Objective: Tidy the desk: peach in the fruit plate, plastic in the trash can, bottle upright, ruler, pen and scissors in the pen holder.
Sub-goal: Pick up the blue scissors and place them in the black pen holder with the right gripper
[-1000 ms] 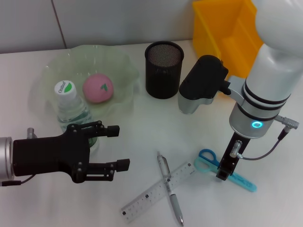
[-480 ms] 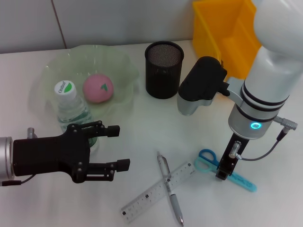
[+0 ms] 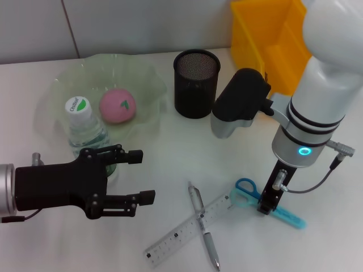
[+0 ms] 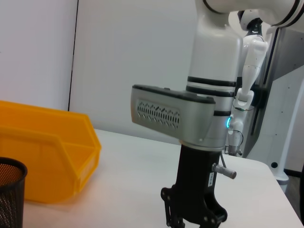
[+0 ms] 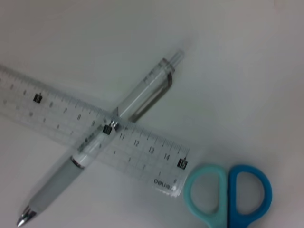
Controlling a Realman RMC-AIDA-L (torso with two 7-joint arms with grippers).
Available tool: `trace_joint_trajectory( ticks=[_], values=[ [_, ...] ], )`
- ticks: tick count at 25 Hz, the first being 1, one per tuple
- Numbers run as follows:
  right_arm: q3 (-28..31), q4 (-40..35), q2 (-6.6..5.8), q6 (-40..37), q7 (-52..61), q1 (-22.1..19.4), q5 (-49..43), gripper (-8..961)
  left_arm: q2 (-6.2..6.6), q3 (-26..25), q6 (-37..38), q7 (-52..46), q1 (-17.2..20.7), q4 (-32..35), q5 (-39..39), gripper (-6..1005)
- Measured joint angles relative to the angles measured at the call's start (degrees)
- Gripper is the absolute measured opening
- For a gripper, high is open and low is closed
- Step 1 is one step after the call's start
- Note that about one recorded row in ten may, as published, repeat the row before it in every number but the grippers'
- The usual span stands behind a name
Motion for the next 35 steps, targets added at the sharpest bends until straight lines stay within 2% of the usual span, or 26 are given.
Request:
trace_joint_trajectory(
  ticks=[4, 9, 14, 21, 27, 35],
  values=[
    [1.4, -2.4, -0.34, -1.0, 0.5, -0.2, -0.6, 235, 0.03, 0.0, 0.0, 0.0, 0.0, 0.0, 0.0, 817],
    [6.4, -7.1, -0.51, -3.6, 0.2, -0.5, -3.8, 234, 0.14, -0.3, 0.3, 0.0, 0.3, 0.2, 0.0, 817],
    [11.3, -14.4, -0.61, -5.6, -0.8, -1.1, -7.5, 234, 0.18, -0.3, 0.5, 0.0, 0.2, 0.0, 0.0, 817],
    [16.1, -25.8, -0.54, -5.6, -4.0, -3.5, -6.4, 235, 0.18, 0.0, 0.6, 0.0, 0.3, -0.1, 0.0, 816],
    [19.8, -28.6, -0.48, 1.3, -7.3, -6.5, 0.4, 235, 0.09, 0.1, 0.6, 0.1, 0.3, -0.1, 0.0, 816],
    [22.1, -27.8, -0.44, 17.7, -14.2, -12.6, 12.2, 234, 0.08, 0.1, 0.6, -0.3, 0.0, -0.2, 0.0, 816]
  ],
)
